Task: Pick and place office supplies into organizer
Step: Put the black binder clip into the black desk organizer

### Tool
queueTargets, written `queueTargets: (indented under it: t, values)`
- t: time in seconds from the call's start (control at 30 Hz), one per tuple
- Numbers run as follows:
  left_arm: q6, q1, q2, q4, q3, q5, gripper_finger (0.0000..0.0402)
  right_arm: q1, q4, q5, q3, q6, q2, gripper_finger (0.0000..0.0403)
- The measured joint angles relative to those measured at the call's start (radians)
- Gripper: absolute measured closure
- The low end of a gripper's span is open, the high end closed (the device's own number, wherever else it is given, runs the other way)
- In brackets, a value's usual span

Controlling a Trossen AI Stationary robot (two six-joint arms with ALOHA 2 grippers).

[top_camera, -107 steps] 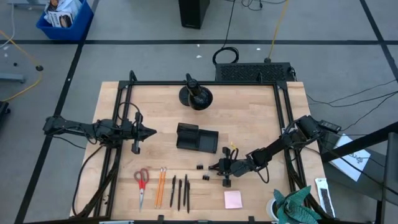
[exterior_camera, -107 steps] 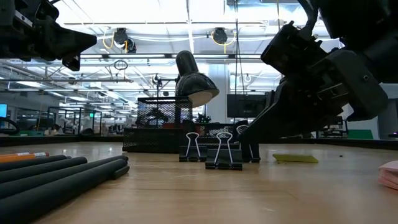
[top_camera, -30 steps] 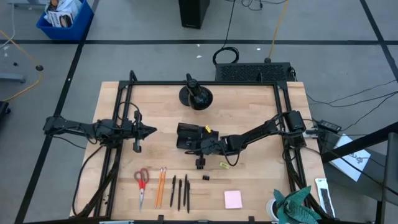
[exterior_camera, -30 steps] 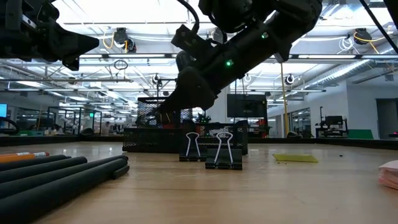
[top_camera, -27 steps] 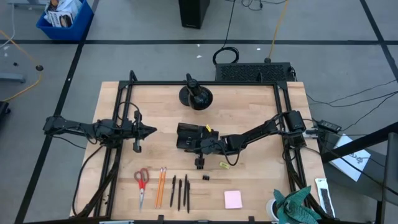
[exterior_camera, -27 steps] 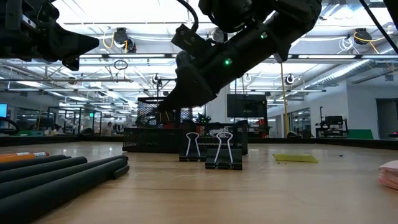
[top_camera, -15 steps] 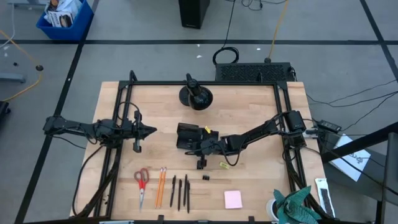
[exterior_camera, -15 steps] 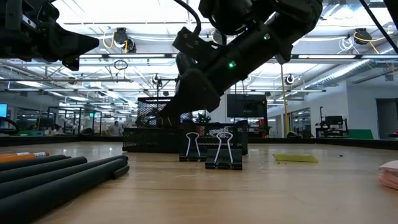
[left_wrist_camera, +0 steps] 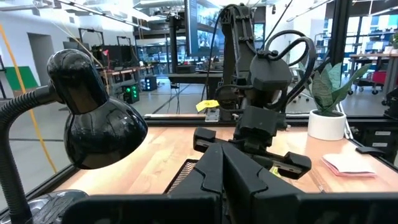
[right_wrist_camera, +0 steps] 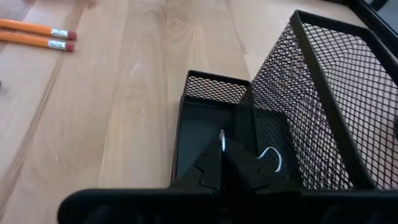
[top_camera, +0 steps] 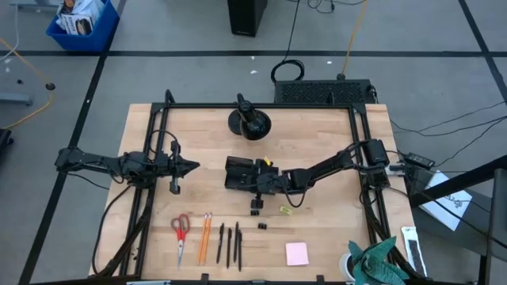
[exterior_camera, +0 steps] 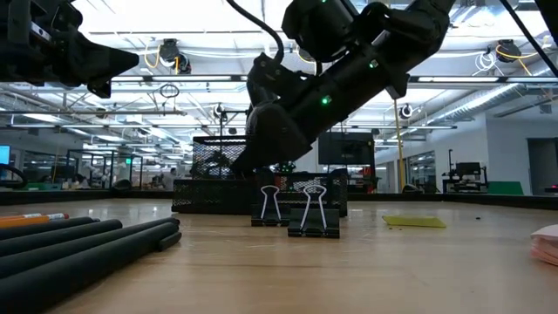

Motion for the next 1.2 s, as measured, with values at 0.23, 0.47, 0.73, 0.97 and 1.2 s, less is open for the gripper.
queueTargets:
  t: [0.23,0.47,0.73,0.97,1.2]
  values:
    - [0.0,0.0,0.0,0.0,0.0,0.0,0.0396,-0.002,-0.002,-0.018,-0.001,-0.01,-0.001,0.0399]
    - [0.0,0.0,0.0,0.0,0.0,0.0,0.0396,-0.002,0.007,-0.02,-0.002,-0.01,-0.001,0.0385]
    - [-0.001,0.0,0.0,0.0,0.0,0.0,0.0396,-0.002,0.038,-0.024,-0.003,-0.01,0.002,0.0352]
    - [-0.002,0.0,0.0,0.0,0.0,0.0,0.0396,0.025,0.037,-0.02,0.006,-0.075,-0.052,0.0322]
    - [-0.004,0.0,0.0,-0.005,0.0,0.0,0.0396,0.133,-0.082,-0.022,0.052,-0.037,-0.214,0.0292]
